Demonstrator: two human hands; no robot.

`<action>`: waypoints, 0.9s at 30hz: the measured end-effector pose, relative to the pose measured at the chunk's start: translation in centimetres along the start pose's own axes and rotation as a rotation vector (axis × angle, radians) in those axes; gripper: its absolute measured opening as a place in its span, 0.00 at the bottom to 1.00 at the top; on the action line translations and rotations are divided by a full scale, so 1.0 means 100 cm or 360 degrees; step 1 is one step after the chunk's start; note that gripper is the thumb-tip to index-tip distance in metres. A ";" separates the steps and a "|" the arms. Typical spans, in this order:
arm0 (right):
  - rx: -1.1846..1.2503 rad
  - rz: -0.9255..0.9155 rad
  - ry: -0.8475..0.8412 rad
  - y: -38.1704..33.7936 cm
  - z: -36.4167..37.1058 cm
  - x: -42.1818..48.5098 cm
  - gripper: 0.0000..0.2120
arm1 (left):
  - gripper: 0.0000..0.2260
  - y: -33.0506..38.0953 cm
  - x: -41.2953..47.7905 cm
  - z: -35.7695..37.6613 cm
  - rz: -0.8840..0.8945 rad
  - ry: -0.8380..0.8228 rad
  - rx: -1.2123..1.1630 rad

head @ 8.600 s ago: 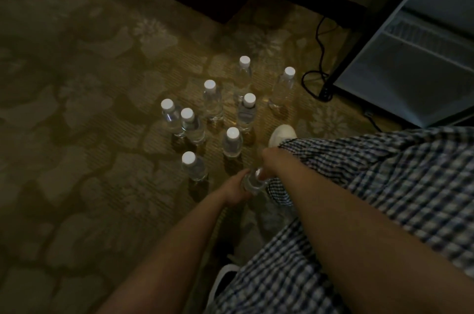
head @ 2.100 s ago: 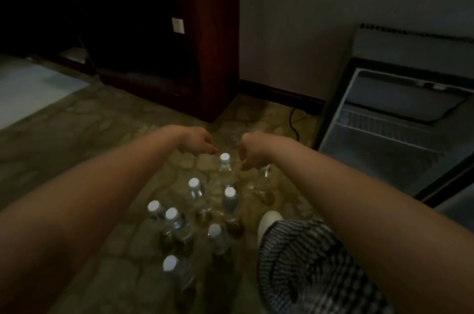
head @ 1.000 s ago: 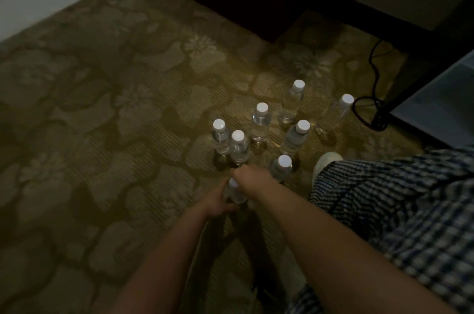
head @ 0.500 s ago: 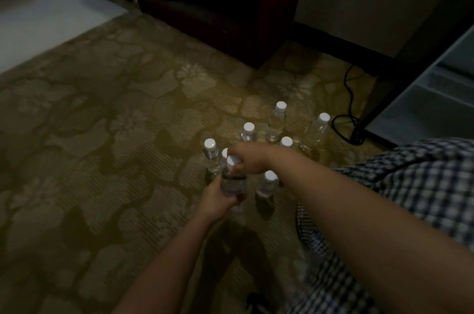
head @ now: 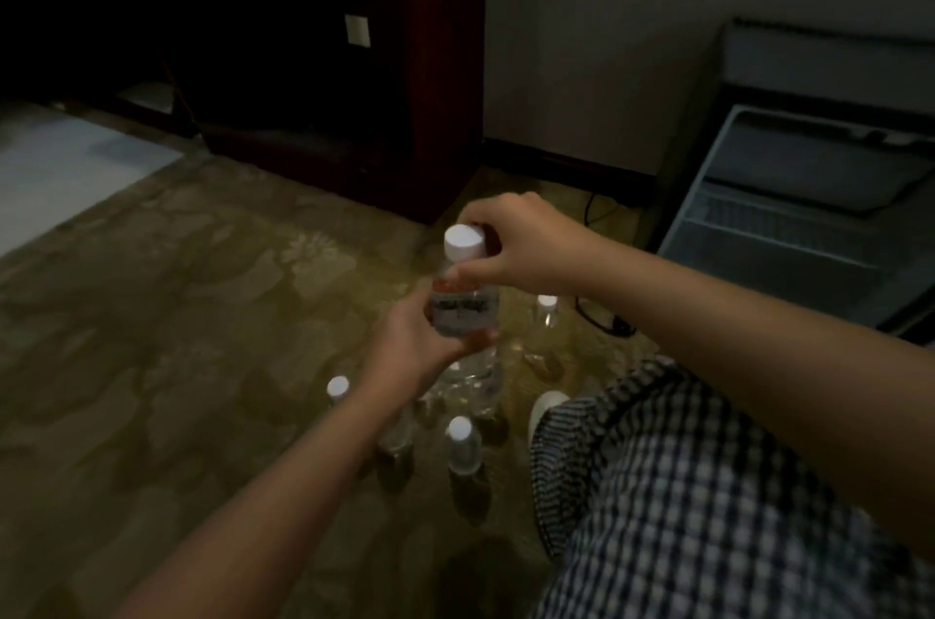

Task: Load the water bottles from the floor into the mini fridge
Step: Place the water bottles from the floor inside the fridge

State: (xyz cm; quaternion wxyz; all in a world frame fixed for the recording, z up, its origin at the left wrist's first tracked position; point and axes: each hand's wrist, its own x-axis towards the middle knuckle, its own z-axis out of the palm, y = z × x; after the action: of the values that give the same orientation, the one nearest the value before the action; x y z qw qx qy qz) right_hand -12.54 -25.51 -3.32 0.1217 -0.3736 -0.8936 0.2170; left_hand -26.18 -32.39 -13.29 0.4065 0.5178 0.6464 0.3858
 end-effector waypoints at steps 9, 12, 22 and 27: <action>0.0375 0.0332 0.0586 0.063 -0.079 -0.039 0.11 | 0.31 0.102 0.053 0.054 0.0355 -0.0011 0.0372; 0.0394 0.0453 0.0633 0.089 -0.101 -0.052 0.13 | 0.35 0.128 0.069 0.079 0.0420 -0.0025 0.0541; 0.0737 0.0876 0.0577 0.181 -0.149 -0.111 0.18 | 0.24 0.184 0.118 0.184 0.0574 -0.0347 0.0849; 0.0712 0.1000 0.0717 0.230 -0.156 -0.129 0.17 | 0.24 0.194 0.147 0.244 0.0547 -0.0558 0.0822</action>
State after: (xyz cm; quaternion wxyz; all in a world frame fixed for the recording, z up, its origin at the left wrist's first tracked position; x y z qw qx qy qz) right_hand 16.43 -15.83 -1.37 0.3193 -0.6294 -0.6190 0.3446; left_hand 1.30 -12.85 -6.34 0.2961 0.7631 0.5464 0.1777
